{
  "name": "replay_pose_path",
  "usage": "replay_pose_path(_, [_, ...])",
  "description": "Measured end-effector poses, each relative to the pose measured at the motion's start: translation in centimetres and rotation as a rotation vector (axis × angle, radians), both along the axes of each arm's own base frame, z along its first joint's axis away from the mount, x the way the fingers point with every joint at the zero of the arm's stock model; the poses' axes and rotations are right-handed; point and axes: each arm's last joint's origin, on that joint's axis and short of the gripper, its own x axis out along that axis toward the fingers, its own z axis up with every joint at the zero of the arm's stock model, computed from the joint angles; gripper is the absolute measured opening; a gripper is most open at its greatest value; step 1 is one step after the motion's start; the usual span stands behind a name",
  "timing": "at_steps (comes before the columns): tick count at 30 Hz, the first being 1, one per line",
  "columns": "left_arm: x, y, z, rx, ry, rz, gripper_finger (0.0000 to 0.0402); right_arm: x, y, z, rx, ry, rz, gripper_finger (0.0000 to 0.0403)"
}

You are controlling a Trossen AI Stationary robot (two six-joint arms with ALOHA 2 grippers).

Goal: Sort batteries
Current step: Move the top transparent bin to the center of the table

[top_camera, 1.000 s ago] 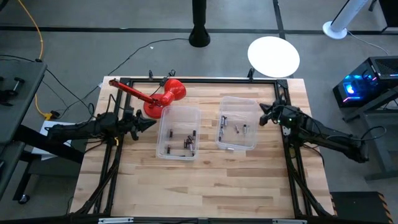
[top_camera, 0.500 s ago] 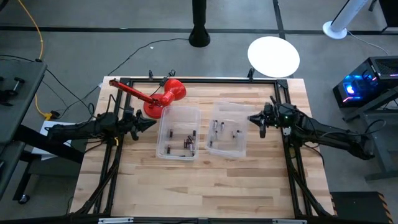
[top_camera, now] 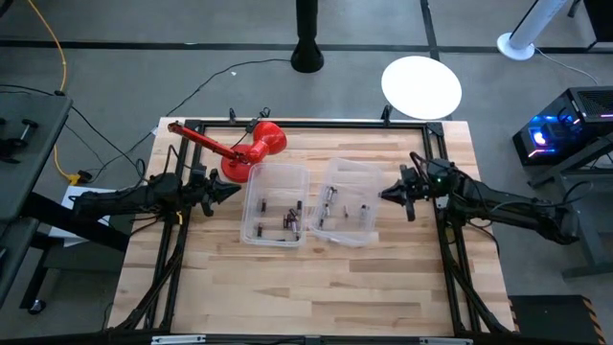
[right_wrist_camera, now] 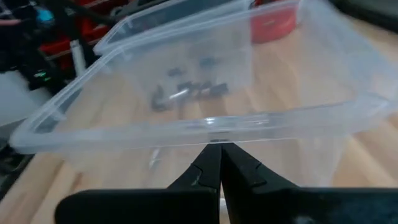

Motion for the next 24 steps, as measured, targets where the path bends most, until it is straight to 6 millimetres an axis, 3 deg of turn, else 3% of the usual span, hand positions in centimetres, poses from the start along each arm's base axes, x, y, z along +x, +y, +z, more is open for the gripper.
replay_pose_path(5, [0.0, -0.1, 0.0, 0.000, 0.000, -0.007, 0.0000, -0.1, 0.2, 0.4, 0.004, -0.041, 0.044, 0.0000])
replay_pose_path(12, [0.0, -0.3, 0.0, 0.000, -0.001, -0.031, 0.0000, 0.0, 0.4, 1.9, -0.043, -0.247, -0.038, 0.0000])
replay_pose_path(19, [0.0, -0.3, 0.0, 0.000, 0.000, -0.032, 0.0000, 0.1, 1.0, -0.9, -0.012, -0.237, -0.141, 0.0000])
replay_pose_path(24, [0.0, -0.3, 0.0, 0.000, 0.000, -0.032, 0.0000, 0.2, 1.7, -0.9, 0.013, -0.242, -0.090, 0.0000])
